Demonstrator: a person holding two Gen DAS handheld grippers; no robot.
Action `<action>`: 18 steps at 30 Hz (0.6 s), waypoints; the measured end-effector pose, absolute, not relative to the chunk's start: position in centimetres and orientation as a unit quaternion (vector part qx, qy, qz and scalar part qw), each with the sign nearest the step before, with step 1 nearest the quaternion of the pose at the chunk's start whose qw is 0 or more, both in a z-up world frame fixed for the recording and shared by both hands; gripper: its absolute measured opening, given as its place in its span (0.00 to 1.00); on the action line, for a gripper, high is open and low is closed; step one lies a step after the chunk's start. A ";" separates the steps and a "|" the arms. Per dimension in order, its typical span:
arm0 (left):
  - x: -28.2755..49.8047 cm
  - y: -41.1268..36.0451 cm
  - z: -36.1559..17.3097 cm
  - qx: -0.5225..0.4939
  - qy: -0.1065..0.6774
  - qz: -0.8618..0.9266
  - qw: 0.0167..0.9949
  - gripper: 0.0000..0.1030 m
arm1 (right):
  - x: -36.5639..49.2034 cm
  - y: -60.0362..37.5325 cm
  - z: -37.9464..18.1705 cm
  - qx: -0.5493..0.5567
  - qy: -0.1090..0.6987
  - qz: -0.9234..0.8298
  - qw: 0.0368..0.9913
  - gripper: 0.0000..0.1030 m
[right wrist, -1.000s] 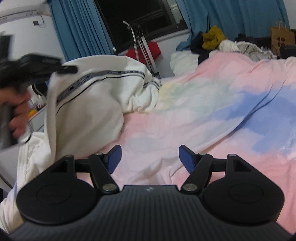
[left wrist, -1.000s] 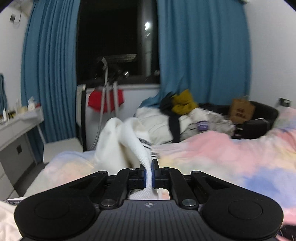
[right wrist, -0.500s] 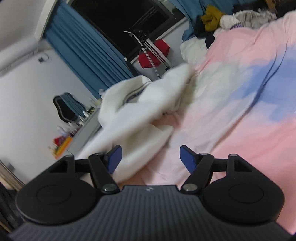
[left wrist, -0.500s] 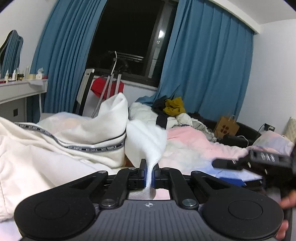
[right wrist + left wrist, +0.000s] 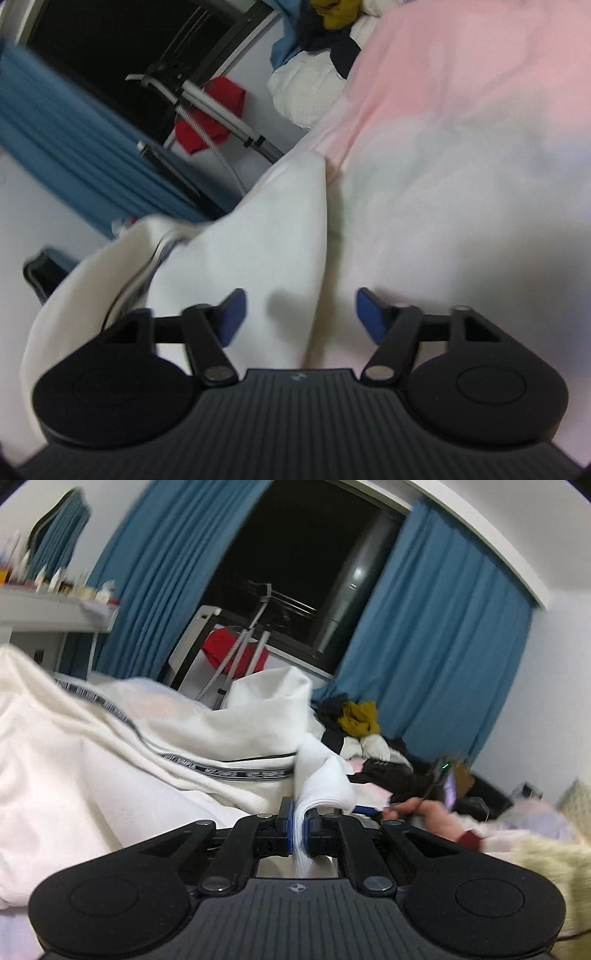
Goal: Fold clothes
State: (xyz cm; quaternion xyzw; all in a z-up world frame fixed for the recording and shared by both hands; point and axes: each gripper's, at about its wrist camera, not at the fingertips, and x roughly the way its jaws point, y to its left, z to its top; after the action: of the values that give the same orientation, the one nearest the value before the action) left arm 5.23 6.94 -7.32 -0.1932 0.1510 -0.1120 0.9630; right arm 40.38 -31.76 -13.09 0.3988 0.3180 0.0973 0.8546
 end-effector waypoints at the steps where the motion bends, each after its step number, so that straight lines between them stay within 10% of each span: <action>1: 5.5 7.4 -7.6 -0.199 0.150 -0.112 0.962 0.05 | 41.7 -31.5 -13.5 0.401 0.314 0.100 0.855 0.60; 7: 7.1 9.6 -9.1 -0.243 0.156 -0.120 0.950 0.05 | 43.5 -28.8 -12.2 0.340 0.279 0.105 0.892 0.10; 18: 4.9 7.8 -7.0 -0.236 0.146 -0.166 0.946 0.05 | 29.3 -38.8 -0.3 0.323 0.134 0.043 0.936 0.08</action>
State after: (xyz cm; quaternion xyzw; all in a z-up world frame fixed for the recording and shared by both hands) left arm 4.88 7.84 -6.99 -0.2361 0.1462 -0.1659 0.9462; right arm 29.32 -38.84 -0.29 0.3228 0.1341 0.0432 0.9359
